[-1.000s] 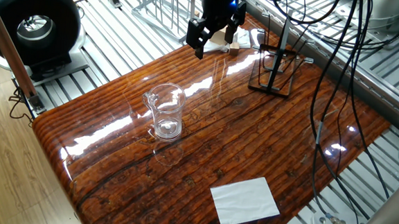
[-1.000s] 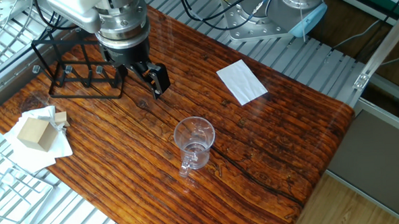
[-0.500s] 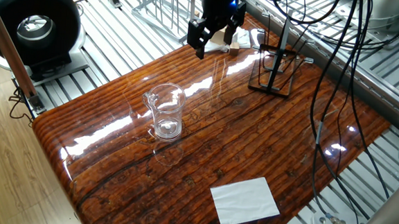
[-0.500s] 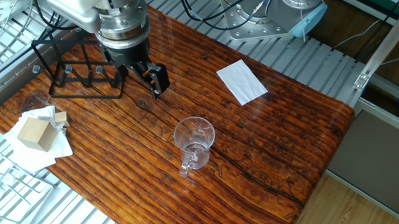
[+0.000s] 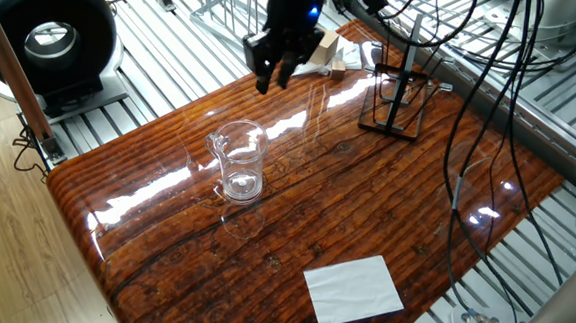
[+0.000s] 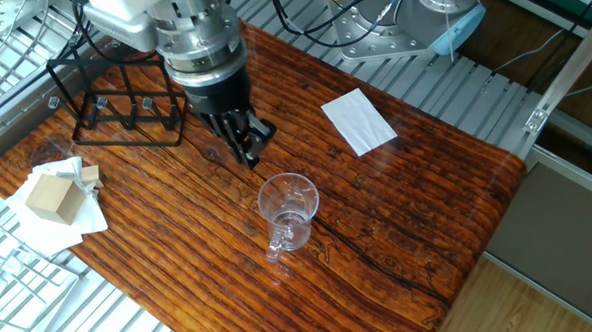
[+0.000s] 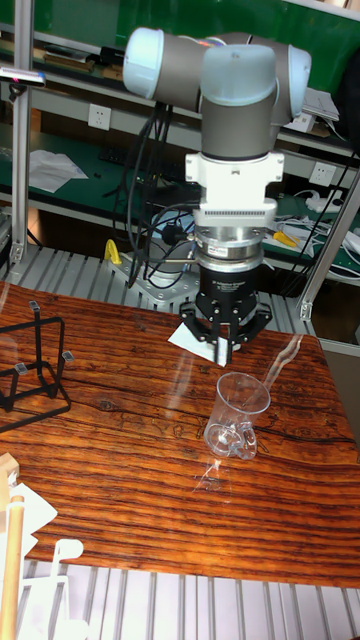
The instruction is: Put the cup on the cup rack
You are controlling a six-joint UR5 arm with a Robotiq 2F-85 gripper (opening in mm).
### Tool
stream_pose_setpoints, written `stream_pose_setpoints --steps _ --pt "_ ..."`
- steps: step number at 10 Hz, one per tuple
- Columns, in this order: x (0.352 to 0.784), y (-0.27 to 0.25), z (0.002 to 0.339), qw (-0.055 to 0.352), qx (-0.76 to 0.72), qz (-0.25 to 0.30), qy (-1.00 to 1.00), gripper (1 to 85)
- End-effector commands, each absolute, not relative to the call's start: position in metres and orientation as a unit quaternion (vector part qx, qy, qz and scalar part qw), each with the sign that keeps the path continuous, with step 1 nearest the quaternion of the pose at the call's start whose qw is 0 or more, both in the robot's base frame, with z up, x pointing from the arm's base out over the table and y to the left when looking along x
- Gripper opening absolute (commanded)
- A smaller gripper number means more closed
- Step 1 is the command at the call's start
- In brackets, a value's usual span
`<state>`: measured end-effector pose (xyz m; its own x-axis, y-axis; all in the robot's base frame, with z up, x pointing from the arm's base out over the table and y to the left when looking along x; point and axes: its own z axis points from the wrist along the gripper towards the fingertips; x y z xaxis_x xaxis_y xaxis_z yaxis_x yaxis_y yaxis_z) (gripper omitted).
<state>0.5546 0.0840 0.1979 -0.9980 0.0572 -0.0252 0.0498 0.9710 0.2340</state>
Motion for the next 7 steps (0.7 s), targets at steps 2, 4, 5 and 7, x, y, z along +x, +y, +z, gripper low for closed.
stream_pose_setpoints --steps 2,4,5,7 --pt "0.555 0.096 0.202 0.017 0.017 0.128 0.991 1.0" --pt "0.555 0.110 0.205 0.017 0.017 0.157 0.987 1.0" --pt "0.556 0.124 0.211 0.017 0.014 0.189 0.982 1.0" --pt "0.560 0.134 0.220 0.009 0.010 0.224 0.974 1.0"
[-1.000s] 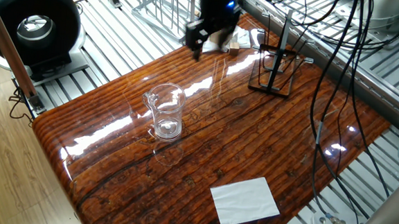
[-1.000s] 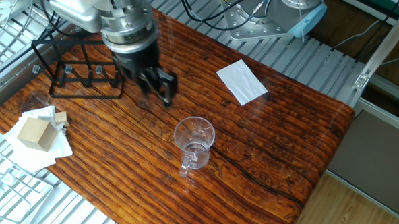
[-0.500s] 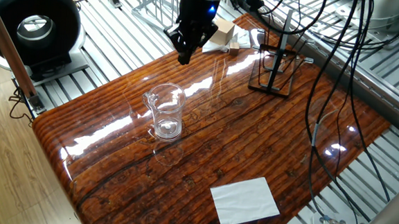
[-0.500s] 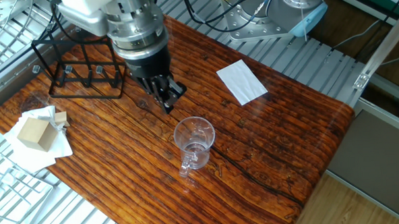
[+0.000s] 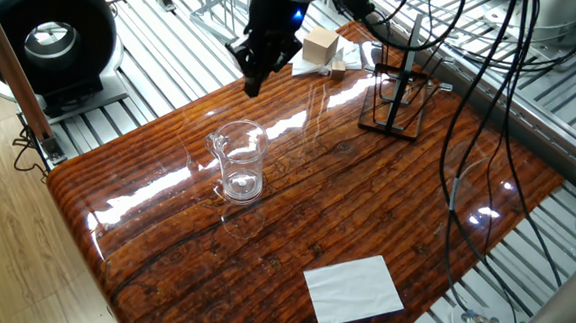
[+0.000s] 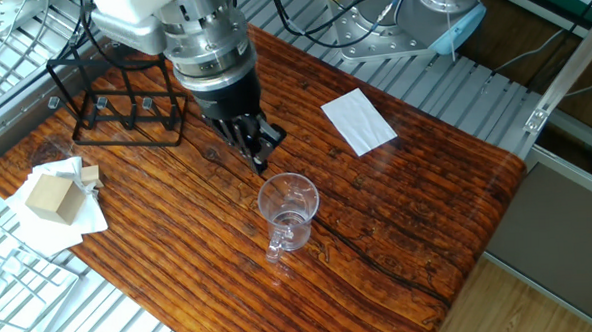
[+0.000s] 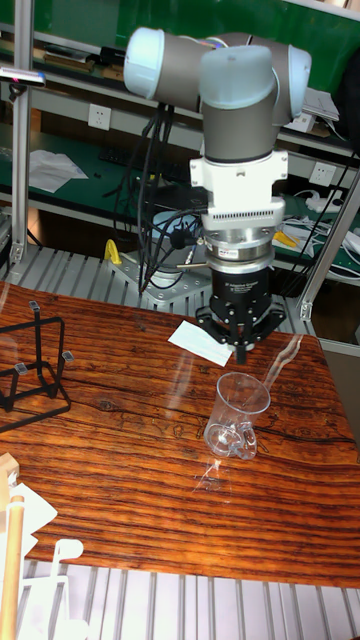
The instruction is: Put the cup on the cup rack
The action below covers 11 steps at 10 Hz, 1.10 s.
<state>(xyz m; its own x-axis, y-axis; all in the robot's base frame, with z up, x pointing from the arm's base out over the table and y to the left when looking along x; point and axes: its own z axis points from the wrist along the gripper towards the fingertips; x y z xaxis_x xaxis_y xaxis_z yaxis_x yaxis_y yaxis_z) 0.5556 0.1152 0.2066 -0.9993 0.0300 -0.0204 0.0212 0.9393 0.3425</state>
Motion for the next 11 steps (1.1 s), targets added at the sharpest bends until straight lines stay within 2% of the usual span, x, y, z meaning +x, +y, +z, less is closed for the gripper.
stream_pose_setpoints --steps 1,3,11 --pt "0.563 0.132 0.222 0.004 0.005 0.232 0.973 1.0" --pt "0.565 0.125 0.230 -0.006 -0.009 0.254 0.967 1.0" --pt "0.571 0.115 0.221 0.000 -0.015 0.245 0.969 1.0"
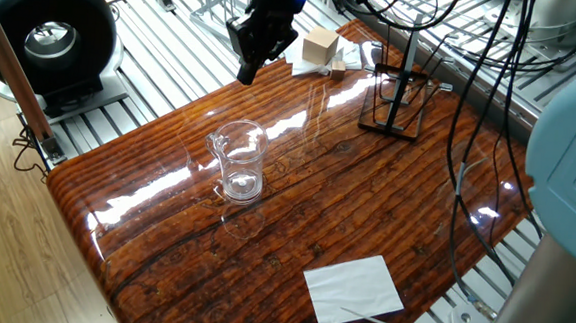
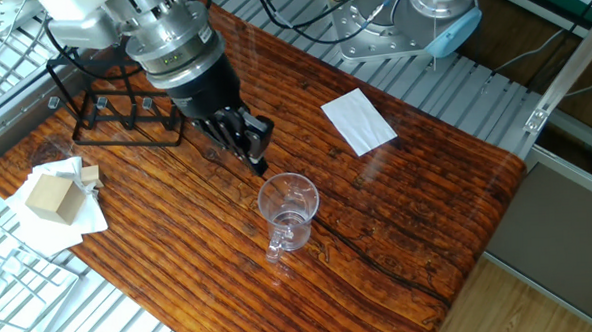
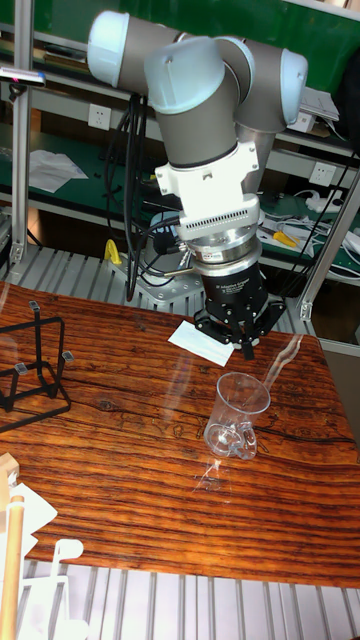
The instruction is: Put the cup on the cup rack
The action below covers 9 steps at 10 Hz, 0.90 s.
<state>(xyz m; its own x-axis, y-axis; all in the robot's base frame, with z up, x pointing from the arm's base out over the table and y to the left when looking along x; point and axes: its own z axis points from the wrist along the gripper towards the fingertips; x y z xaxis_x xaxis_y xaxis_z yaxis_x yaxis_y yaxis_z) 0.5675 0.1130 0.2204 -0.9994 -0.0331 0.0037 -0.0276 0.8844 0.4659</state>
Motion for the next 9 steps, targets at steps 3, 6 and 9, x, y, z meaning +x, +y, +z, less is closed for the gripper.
stream_pose_setpoints --steps 3,6,9 --pt "0.5719 0.1160 0.2210 0.000 0.015 -0.245 -0.969 1.0" --pt "0.5736 0.1177 0.2219 0.000 0.015 -0.245 -0.969 1.0" --pt "0.5736 0.1216 0.2240 0.002 0.007 -0.253 -0.967 1.0"
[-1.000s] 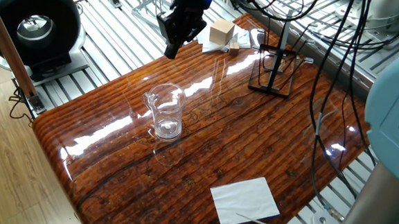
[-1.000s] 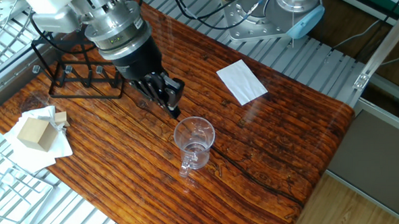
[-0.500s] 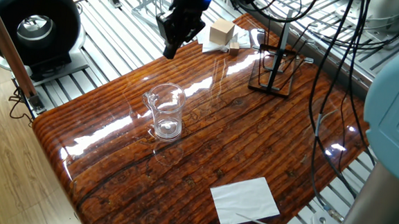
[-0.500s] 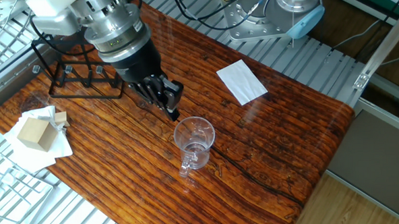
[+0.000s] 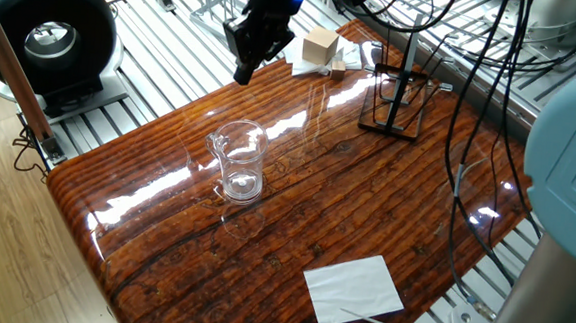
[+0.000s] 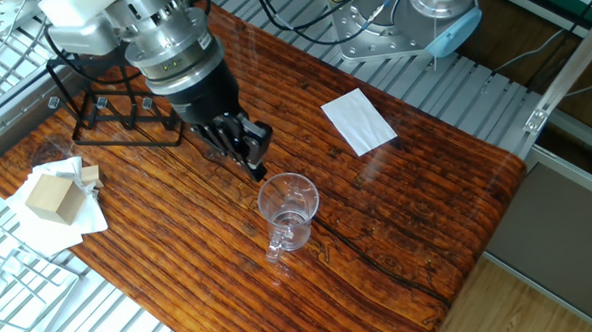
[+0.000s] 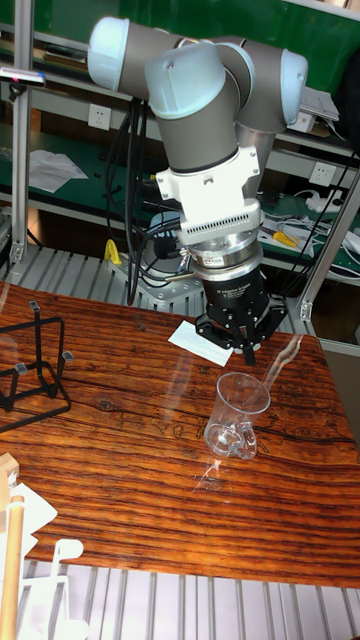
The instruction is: Put the cup on the cup rack
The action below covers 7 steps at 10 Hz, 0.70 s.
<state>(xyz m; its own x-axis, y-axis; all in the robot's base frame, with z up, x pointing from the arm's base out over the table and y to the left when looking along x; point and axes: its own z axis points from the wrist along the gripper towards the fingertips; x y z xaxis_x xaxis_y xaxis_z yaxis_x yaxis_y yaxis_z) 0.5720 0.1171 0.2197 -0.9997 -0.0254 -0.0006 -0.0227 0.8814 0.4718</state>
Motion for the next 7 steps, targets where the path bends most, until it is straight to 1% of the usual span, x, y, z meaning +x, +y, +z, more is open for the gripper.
stream_pose_setpoints --steps 1,2,4,5,7 --pt "0.572 0.124 0.225 0.003 0.010 -0.258 -0.966 1.0" --pt "0.565 0.133 0.231 0.016 0.019 -0.279 -0.960 1.0" --pt "0.535 0.136 0.237 0.065 0.054 -0.290 -0.953 1.0" --pt "0.525 0.136 0.238 0.080 0.071 -0.292 -0.950 1.0" --pt "0.510 0.115 0.230 0.106 0.097 -0.253 -0.957 1.0"
